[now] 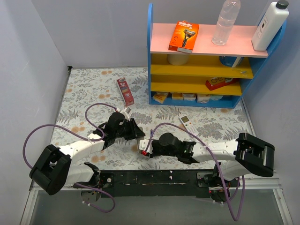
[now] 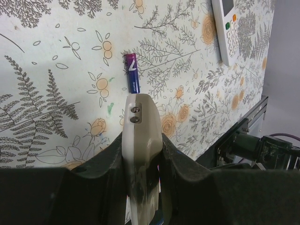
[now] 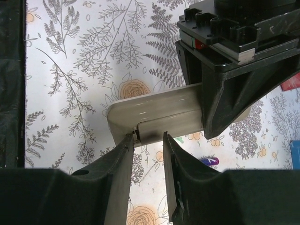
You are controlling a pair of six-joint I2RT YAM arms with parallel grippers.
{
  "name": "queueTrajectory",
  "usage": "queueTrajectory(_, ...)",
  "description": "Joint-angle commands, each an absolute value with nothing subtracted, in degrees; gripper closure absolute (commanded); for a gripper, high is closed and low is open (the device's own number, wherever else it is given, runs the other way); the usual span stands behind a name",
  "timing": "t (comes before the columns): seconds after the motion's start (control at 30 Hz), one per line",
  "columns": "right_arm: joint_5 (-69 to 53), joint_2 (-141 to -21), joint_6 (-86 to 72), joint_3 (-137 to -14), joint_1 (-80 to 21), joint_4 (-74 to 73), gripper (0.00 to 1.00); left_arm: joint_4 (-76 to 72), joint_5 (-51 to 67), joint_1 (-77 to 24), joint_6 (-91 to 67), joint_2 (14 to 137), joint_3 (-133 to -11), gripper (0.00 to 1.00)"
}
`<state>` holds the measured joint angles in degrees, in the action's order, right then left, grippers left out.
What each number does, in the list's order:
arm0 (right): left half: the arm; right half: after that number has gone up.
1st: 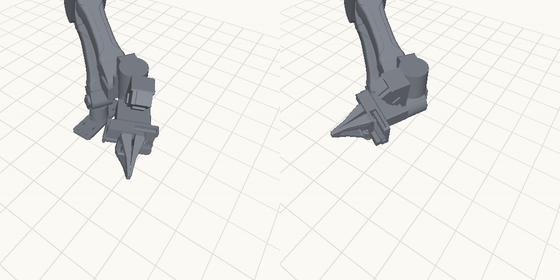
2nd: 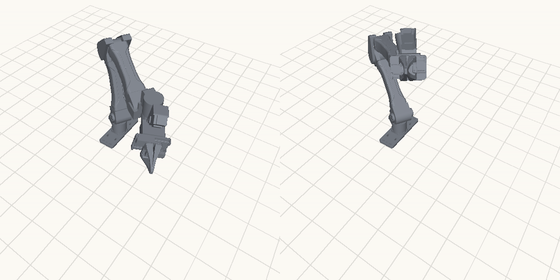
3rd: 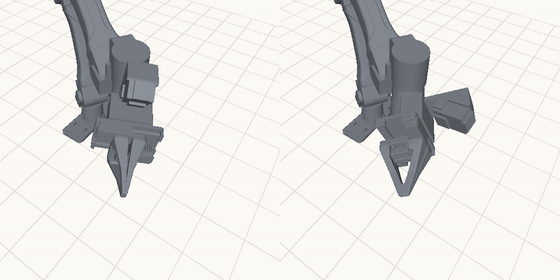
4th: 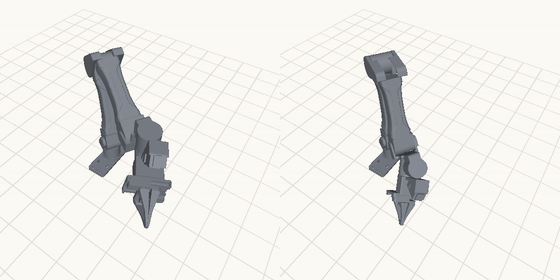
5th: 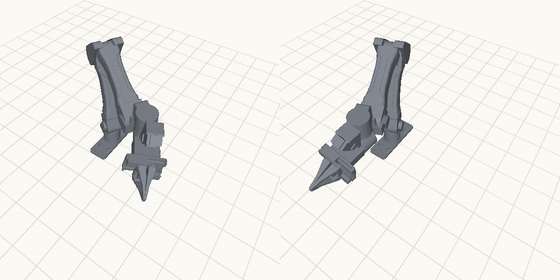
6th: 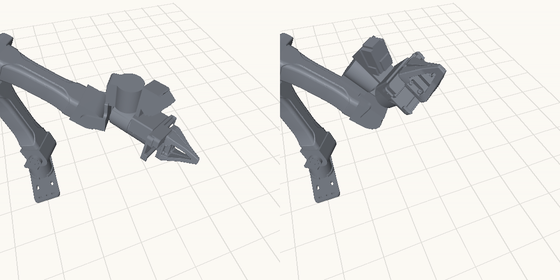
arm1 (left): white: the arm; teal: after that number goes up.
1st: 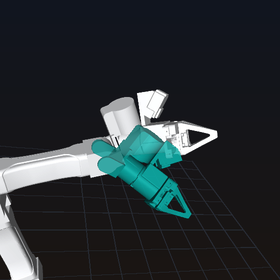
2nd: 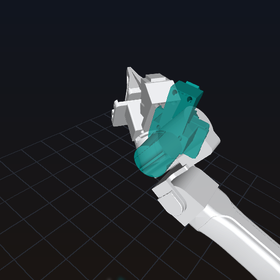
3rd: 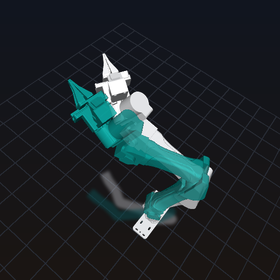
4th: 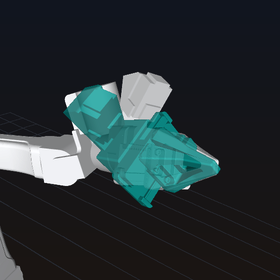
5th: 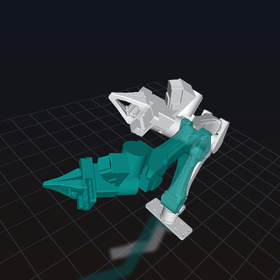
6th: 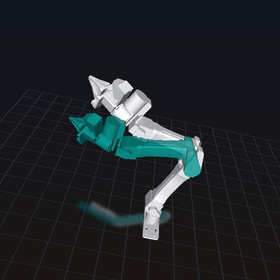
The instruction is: Load the batteries into the remote control
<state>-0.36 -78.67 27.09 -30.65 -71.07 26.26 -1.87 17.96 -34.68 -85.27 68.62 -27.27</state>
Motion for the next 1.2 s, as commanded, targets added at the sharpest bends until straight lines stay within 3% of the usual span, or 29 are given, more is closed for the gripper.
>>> queueTrajectory(0.0,10.1,-80.0,26.6,-33.0,-71.1,32.8,0.65,-3.6,21.4,-36.6,-87.3,68.9,-28.8,1.0)
queueTrajectory(0.2,21.2,-81.6,28.3,-32.1,-71.1,38.8,0.71,-2.1,23.1,-36.7,-86.2,69.8,-29.4,1.0)
queueTrajectory(0.5,24.1,-82.7,28.8,-31.3,-70.9,41.6,0.73,6.7,18.8,-36.9,-83.1,70.5,-30.8,1.0)
queueTrajectory(0.8,22.9,-81.5,28.0,-30.4,-70.8,41.4,0.74,10.9,14.5,-37.5,-82.3,71.4,-30.5,1.0)
queueTrajectory(1.17,10.8,-80.2,25.8,-27.5,-70.8,33.8,0.71,11.1,2.7,-37.5,-86.7,69.9,-30.0,1.0)
